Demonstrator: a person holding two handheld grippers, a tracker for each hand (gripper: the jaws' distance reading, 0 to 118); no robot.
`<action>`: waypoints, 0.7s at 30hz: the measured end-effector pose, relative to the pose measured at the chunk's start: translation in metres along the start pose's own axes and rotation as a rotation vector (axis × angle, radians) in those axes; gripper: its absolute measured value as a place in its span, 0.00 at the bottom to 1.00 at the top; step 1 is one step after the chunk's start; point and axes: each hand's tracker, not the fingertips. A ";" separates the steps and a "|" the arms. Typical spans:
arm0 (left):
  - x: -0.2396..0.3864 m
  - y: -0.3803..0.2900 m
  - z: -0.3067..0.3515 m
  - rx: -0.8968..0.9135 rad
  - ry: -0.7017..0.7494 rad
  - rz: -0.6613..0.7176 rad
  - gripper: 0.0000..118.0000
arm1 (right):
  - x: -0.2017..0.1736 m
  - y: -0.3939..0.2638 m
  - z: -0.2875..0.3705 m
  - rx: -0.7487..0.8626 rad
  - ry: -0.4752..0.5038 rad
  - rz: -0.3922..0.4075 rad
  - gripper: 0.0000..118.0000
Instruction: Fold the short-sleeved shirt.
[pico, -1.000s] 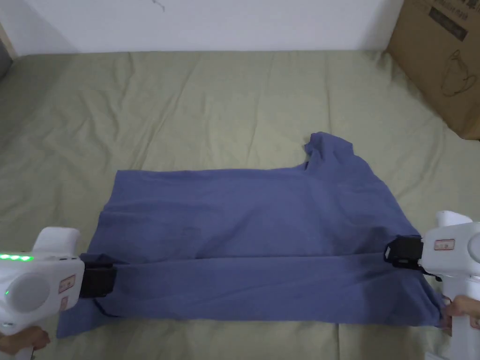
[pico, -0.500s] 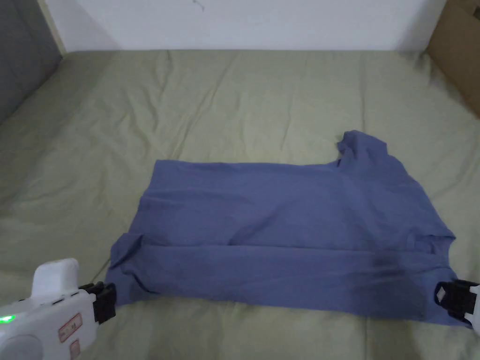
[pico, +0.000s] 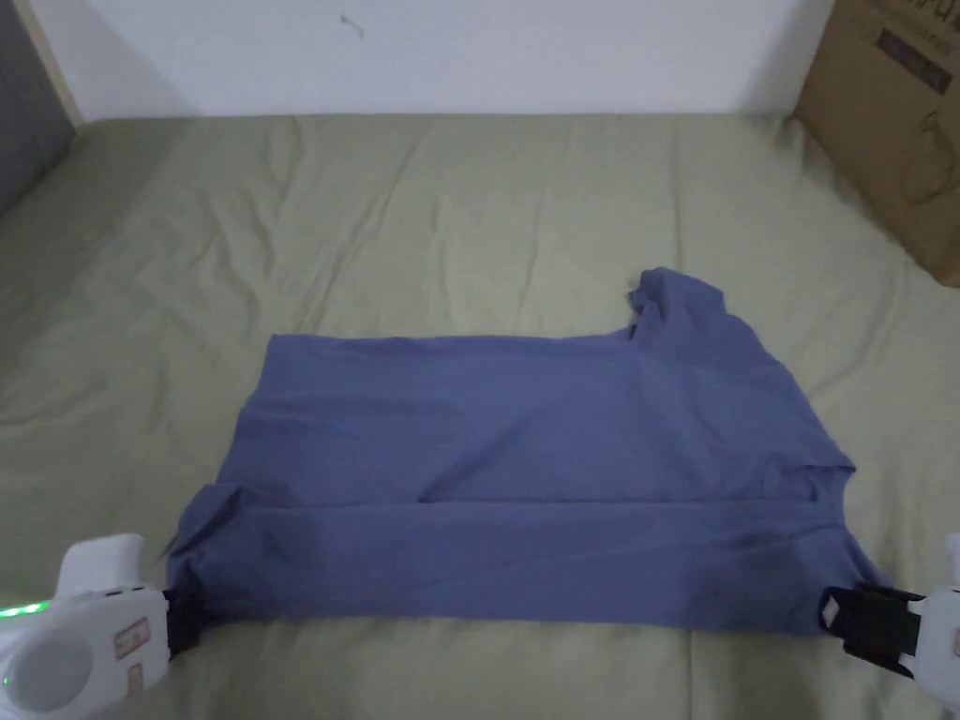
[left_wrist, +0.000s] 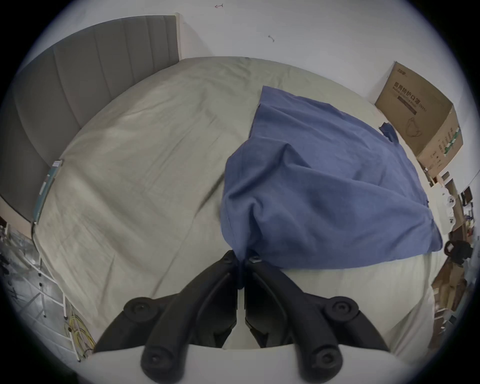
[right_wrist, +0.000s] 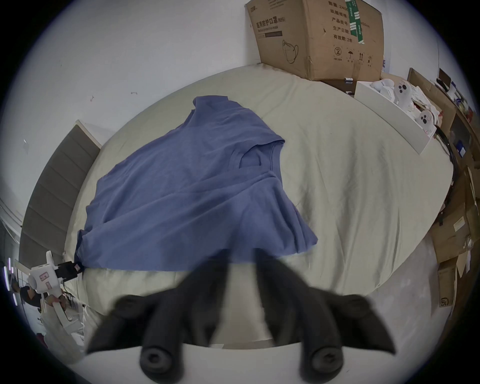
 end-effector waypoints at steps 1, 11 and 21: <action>0.001 0.002 0.004 0.000 0.017 -0.006 0.03 | 0.004 0.003 -0.003 -0.001 -0.003 -0.005 0.63; 0.005 0.011 0.027 0.052 -0.007 -0.040 0.03 | 0.020 0.023 -0.081 -0.133 -0.154 -0.082 0.25; 0.004 0.009 0.058 0.058 -0.029 -0.099 0.03 | 0.025 0.037 -0.037 -0.083 -0.076 -0.130 0.07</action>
